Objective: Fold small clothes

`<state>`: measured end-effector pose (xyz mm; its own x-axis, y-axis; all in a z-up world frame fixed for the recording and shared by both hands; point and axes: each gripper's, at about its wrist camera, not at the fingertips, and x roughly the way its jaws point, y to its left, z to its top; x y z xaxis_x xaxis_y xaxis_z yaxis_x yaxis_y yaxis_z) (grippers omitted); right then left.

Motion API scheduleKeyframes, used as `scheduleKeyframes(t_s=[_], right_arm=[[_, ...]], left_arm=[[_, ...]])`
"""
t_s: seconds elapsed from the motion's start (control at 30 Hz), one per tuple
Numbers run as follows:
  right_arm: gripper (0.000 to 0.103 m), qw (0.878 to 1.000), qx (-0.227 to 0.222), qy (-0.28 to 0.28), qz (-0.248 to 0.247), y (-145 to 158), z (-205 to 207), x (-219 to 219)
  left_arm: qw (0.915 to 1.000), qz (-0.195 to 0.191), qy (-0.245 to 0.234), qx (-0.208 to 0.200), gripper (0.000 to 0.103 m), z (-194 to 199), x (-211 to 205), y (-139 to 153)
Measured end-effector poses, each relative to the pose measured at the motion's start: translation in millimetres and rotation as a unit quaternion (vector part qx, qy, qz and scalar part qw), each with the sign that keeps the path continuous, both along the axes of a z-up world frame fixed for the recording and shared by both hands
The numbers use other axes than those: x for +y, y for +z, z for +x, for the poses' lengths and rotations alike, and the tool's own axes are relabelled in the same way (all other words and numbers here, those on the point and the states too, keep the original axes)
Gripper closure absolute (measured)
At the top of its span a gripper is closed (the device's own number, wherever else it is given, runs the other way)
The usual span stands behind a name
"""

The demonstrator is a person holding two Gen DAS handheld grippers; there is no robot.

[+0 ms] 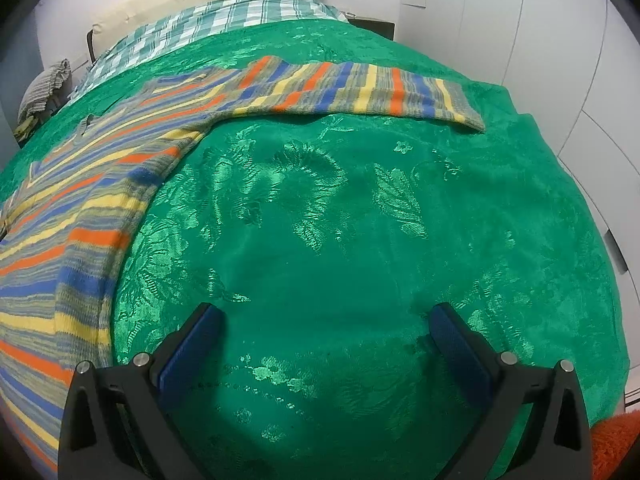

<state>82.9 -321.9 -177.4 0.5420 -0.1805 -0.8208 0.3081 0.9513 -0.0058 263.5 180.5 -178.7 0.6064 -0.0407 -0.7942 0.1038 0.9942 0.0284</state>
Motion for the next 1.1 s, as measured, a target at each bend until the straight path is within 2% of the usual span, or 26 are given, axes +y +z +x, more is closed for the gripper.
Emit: scheduleKeyframes(t_s=[0.3, 0.43, 0.5, 0.63, 0.73, 0.83, 0.93, 1.03, 1.1], right_arm=[[0.0, 1.0, 0.001, 0.006, 0.002, 0, -2, 0], [0.0, 1.0, 0.006, 0.01, 0.005, 1, -1, -1], [0.0, 1.0, 0.016, 0.019, 0.013, 4, 0, -3], [0.0, 0.999, 0.006, 0.016, 0.048, 14, -5, -13], [0.001, 0.997, -0.017, 0.002, 0.075, 24, -5, -19], [0.001, 0.997, -0.051, 0.012, 0.057, 40, -5, -13], [0.001, 0.996, -0.078, 0.035, 0.038, 53, -8, -2], [0.001, 0.995, -0.072, 0.051, 0.042, 51, -13, 4], [0.001, 0.995, -0.072, 0.048, 0.054, 50, -17, 1]], left_arm=[[1.0, -0.004, 0.002, 0.002, 0.0, 2, 3, 0], [0.9988, -0.014, -0.007, 0.048, 0.001, 2, 5, 12], [0.9979, -0.03, -0.015, 0.056, 0.001, -11, 8, 25], [0.9967, -0.068, -0.03, 0.035, 0.001, -48, 5, 55], [0.9958, -0.091, 0.004, 0.002, 0.001, -80, -7, 73], [0.9921, -0.119, 0.031, -0.023, 0.001, -107, -28, 78], [0.9941, -0.089, 0.057, -0.024, 0.001, -125, -52, 67], [0.9961, -0.059, 0.065, 0.0, 0.001, -138, -64, 50], [0.9972, -0.047, 0.057, -0.001, 0.001, -146, -71, 48]])
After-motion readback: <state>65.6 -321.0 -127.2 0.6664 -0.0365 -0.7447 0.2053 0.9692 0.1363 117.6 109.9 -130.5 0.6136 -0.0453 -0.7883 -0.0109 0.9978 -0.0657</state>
